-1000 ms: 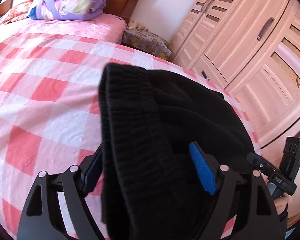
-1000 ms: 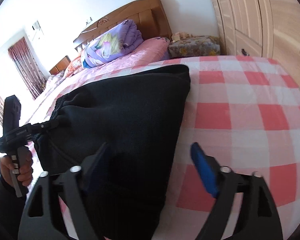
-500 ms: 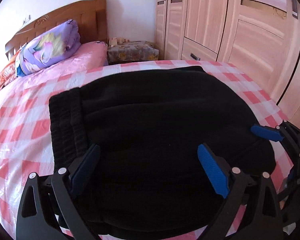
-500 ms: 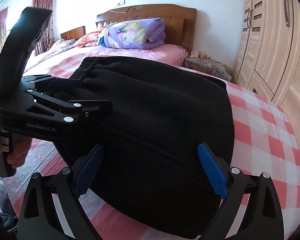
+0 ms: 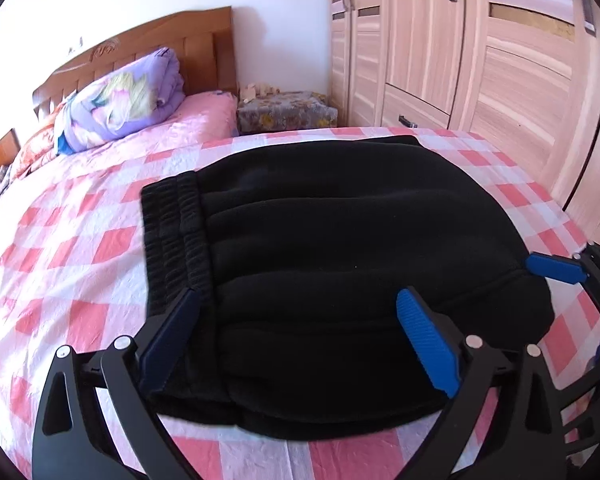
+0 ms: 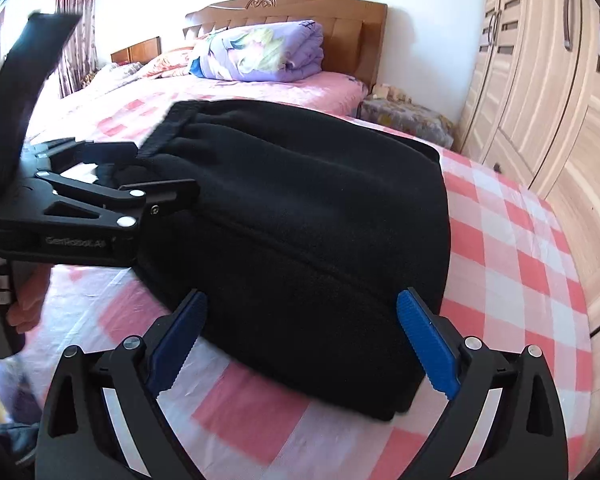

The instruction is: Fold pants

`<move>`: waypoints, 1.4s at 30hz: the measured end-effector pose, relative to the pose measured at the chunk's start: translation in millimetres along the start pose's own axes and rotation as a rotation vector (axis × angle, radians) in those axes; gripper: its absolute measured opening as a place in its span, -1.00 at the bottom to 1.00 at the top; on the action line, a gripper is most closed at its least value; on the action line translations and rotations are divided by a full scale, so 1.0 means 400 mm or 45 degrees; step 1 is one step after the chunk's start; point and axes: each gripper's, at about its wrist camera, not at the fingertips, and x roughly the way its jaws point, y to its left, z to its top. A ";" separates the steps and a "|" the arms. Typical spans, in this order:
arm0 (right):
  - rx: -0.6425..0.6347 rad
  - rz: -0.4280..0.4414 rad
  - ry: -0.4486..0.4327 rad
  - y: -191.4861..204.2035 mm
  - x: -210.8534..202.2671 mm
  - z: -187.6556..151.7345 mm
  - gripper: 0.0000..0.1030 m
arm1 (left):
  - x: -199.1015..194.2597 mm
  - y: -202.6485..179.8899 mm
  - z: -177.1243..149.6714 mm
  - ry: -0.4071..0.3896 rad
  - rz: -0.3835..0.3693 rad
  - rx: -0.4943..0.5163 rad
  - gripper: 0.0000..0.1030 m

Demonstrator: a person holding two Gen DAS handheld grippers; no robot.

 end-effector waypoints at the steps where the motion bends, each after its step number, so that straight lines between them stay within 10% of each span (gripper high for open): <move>1: 0.026 0.044 -0.009 -0.005 -0.025 -0.003 0.83 | -0.022 0.006 -0.002 -0.010 0.024 -0.026 0.93; 15: 0.239 -0.152 -0.492 0.002 -0.406 -0.006 0.88 | -0.482 -0.002 -0.060 -0.491 0.717 -0.155 0.97; 42: 0.310 -0.332 -0.213 0.035 -0.270 -0.197 0.88 | -0.332 -0.159 -0.227 -0.163 0.434 -0.151 0.97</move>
